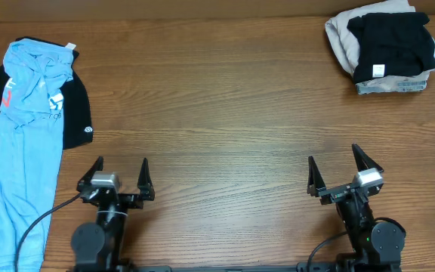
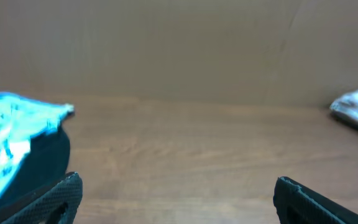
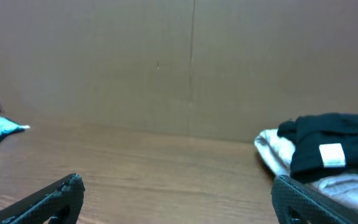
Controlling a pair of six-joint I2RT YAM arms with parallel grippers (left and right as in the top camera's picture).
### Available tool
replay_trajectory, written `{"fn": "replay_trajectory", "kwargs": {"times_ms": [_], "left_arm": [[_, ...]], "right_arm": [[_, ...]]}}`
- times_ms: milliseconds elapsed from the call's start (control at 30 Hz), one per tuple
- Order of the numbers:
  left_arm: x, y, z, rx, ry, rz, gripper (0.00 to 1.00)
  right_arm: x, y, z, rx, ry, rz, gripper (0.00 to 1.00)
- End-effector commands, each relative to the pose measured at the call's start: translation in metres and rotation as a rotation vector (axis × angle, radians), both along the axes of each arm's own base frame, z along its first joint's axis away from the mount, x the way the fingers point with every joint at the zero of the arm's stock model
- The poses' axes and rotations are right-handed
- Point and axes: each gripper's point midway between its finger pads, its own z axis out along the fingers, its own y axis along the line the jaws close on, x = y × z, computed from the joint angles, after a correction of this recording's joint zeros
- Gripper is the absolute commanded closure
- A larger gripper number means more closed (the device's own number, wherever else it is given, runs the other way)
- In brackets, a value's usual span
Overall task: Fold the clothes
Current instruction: 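Move the left gripper toward the light-blue shirt on the left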
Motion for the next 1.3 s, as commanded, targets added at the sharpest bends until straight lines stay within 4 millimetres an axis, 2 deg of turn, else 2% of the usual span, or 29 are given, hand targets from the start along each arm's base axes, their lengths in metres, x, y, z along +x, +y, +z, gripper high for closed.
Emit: {"fn": "replay_trajectory", "kwargs": {"times_ms": [0, 133, 233, 267, 367, 467, 533, 667, 767, 867, 933, 1067, 1233, 1267], "left_arm": [[-0.018, 0.001, 0.076, -0.032, -0.102, 0.009, 0.00], [-0.024, 0.003, 0.110, -0.029, -0.020, 0.023, 0.00], [-0.021, 0.004, 0.130, -0.007, 0.077, 0.024, 0.00], [-0.015, 0.004, 0.143, -0.008, 0.139, 0.024, 0.00], [-0.003, 0.006, 0.157, -0.009, 0.254, 0.037, 0.00], [0.012, 0.013, 0.167, 0.026, 0.382, 0.065, 0.00], [0.029, 0.014, 0.177, 0.147, 0.488, 0.034, 0.00], [0.057, 0.022, 0.180, 0.286, 0.585, 0.020, 0.00], [0.085, 0.039, 0.174, 0.303, 0.626, 0.094, 0.00], [0.111, 0.059, 0.159, 0.281, 0.665, 0.134, 0.00], [0.126, 0.082, 0.146, 0.259, 0.697, 0.181, 0.00], [0.153, 0.142, 0.115, 0.166, 0.742, 0.257, 0.00], [0.178, 0.219, 0.067, 0.067, 0.757, 0.270, 0.00], [0.182, 0.235, 0.055, 0.058, 0.762, 0.277, 0.03]], "right_arm": [[-0.018, 0.000, 0.066, 0.012, -0.123, 0.002, 0.00], [-0.029, -0.001, 0.107, 0.012, -0.119, 0.002, 0.00], [-0.030, 0.002, 0.136, 0.007, -0.079, 0.018, 0.00], [-0.027, 0.006, 0.152, 0.002, -0.033, 0.042, 0.00], [-0.011, 0.013, 0.168, -0.003, 0.090, 0.081, 0.00], [0.011, 0.020, 0.170, -0.003, 0.258, 0.114, 0.00], [0.030, 0.030, 0.166, 0.004, 0.408, 0.176, 0.00], [0.064, 0.044, 0.153, 0.019, 0.504, 0.255, 0.00], [0.081, 0.062, 0.129, 0.047, 0.593, 0.368, 0.00], [0.096, 0.073, 0.101, 0.080, 0.693, 0.439, 0.00], [0.104, 0.078, 0.082, 0.103, 0.759, 0.476, 0.00], [0.118, 0.081, 0.044, 0.133, 0.884, 0.483, 0.00], [0.128, 0.081, 0.013, 0.152, 0.977, 0.478, 0.00], [0.129, 0.081, 0.009, 0.155, 0.989, 0.477, 0.01]]}}
